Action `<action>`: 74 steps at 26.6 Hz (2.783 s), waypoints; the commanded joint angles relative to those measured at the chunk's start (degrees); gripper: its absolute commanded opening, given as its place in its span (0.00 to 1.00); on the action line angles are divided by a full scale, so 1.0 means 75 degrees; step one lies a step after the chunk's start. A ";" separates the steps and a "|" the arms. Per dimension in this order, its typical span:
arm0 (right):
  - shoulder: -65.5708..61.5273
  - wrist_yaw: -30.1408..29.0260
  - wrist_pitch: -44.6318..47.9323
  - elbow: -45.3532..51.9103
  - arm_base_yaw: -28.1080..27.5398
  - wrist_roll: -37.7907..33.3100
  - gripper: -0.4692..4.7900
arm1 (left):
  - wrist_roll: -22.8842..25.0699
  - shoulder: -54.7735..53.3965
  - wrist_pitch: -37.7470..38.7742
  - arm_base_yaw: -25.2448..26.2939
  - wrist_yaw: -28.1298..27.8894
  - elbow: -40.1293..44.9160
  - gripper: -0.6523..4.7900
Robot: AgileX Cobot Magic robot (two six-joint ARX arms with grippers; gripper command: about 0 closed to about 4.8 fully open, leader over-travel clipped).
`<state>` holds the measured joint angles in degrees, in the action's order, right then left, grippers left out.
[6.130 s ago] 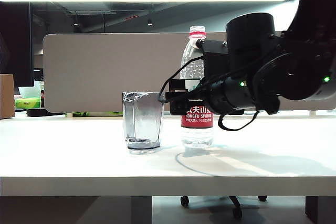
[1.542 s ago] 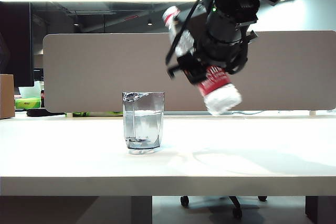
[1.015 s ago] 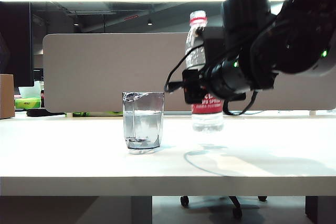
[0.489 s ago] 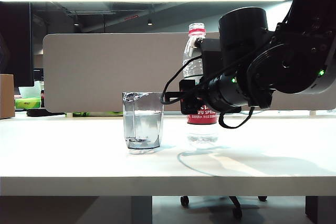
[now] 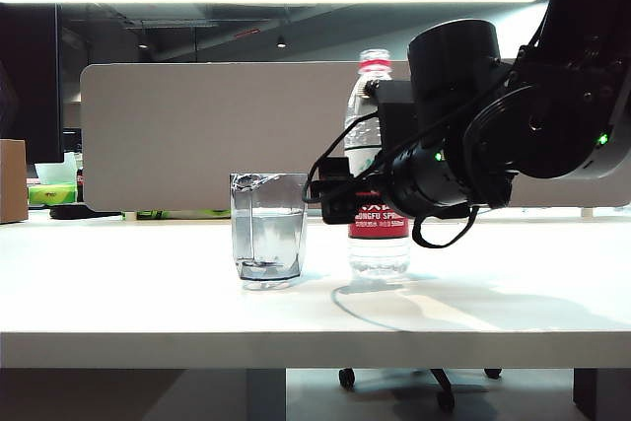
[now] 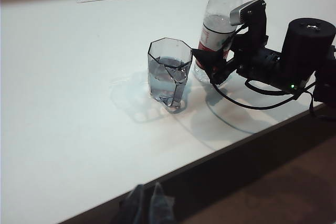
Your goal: Pick up the mineral water bottle on the table and pour water into the mug until it's half full.
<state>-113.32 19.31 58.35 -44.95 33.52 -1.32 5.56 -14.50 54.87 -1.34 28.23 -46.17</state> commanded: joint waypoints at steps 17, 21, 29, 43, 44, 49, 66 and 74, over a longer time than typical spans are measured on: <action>0.1886 0.0108 0.0178 0.1597 -0.0070 0.0766 1.00 | -0.0787 0.0032 -0.2518 -0.0006 -0.2002 -0.0009 0.16; 0.2025 0.0216 0.0035 0.1786 0.0029 0.0536 1.00 | -0.0539 0.0070 -0.2457 -0.0006 -0.2151 0.0023 0.16; 0.3657 0.0694 0.0079 0.2871 0.1291 0.0548 0.11 | -0.0764 0.0131 -0.4473 -0.0006 -0.2617 0.1833 0.16; 0.4549 0.0688 0.0291 0.2949 0.2891 0.0560 0.09 | -0.1166 0.0140 -0.6248 -0.0009 -0.3276 0.4269 0.16; 0.4549 0.0664 0.0323 0.2943 0.2917 0.0560 0.09 | -0.1169 0.0140 -0.6248 -0.0006 -0.3276 0.4336 0.16; 0.4540 0.0667 0.0358 0.2943 0.2970 0.0557 0.09 | -0.1204 0.0140 -0.5965 -0.0009 -0.3249 0.4581 0.16; 0.5587 0.0458 -0.0379 0.2958 0.2766 0.2699 0.09 | -0.1204 0.0140 -0.5581 -0.0009 -0.3252 0.4581 0.16; 0.7018 -0.0268 -0.0653 0.2949 0.1778 0.2008 0.09 | -0.1204 0.0140 -0.5581 -0.0009 -0.3252 0.4581 0.16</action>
<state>-62.52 19.00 53.49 -22.57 48.86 18.28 -3.33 -13.43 13.54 -1.34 3.86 -11.57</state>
